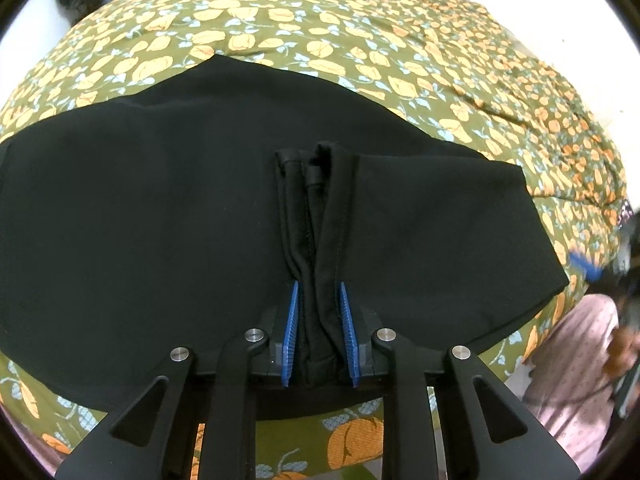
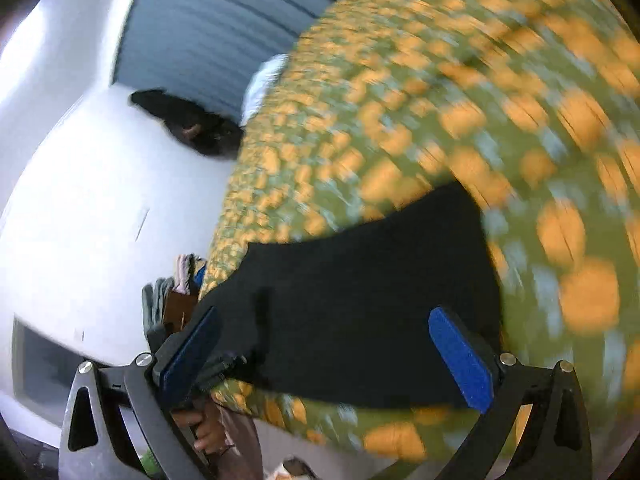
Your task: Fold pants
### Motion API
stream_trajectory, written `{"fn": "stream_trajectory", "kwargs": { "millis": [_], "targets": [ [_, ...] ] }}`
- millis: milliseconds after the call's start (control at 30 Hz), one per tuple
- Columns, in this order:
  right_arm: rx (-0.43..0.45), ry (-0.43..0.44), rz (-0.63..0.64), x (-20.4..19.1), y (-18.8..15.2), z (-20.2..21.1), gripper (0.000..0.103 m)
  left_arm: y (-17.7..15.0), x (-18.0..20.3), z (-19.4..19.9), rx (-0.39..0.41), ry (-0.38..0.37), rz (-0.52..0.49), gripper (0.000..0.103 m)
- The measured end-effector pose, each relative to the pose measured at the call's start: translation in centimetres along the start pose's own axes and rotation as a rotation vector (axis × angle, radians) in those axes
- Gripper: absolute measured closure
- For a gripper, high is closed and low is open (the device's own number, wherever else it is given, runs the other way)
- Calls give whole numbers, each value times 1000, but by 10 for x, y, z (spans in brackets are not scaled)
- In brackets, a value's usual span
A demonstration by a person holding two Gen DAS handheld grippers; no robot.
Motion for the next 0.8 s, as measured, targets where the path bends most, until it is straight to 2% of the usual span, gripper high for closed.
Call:
{"fn": "stream_trajectory", "kwargs": {
  "millis": [67,133,167,200,233,300,333,400,500,600,733,800],
  "targets": [
    [-30,-60,-23,18,-17,-12,0,-1,-2,-1,-1,-7,11,81],
    [6,-57,-28,18,-17,-7,0,-1,-4,1,0,-13,20,79],
    [55,-57,-16,11,-12,2,0,-1,-5,3,1,-19,28,78],
    [96,-58,1,5,-8,10,0,-1,-7,8,5,-25,51,69],
    [160,-70,35,-3,-3,22,0,0,-10,14,14,-21,71,51],
    [254,-132,111,-16,1,36,0,5,-21,36,80,-8,121,29],
    [276,-160,138,-16,3,37,0,8,-28,46,115,-11,138,24],
    [306,-258,212,-19,-1,37,0,14,-51,73,183,-6,195,22],
    [281,-344,262,-13,-13,24,0,17,-96,103,244,23,310,21],
    [249,-335,254,-7,-17,16,0,14,-141,125,278,62,413,21],
    [258,-368,323,-11,-20,10,0,15,-194,154,279,191,460,21],
    [238,-382,332,-10,-23,4,0,18,-210,170,266,302,431,21]
  ]
}}
Point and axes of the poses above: each gripper's, at about its wrist camera, not at the fingertips, and z roughly against the way its jaws point, x to its right, y to its top, the point moved 6 cm from there along -z, roughly the way its jaws point, and after that the axes turned 10 degrees about -y, right-handed, at the moved point
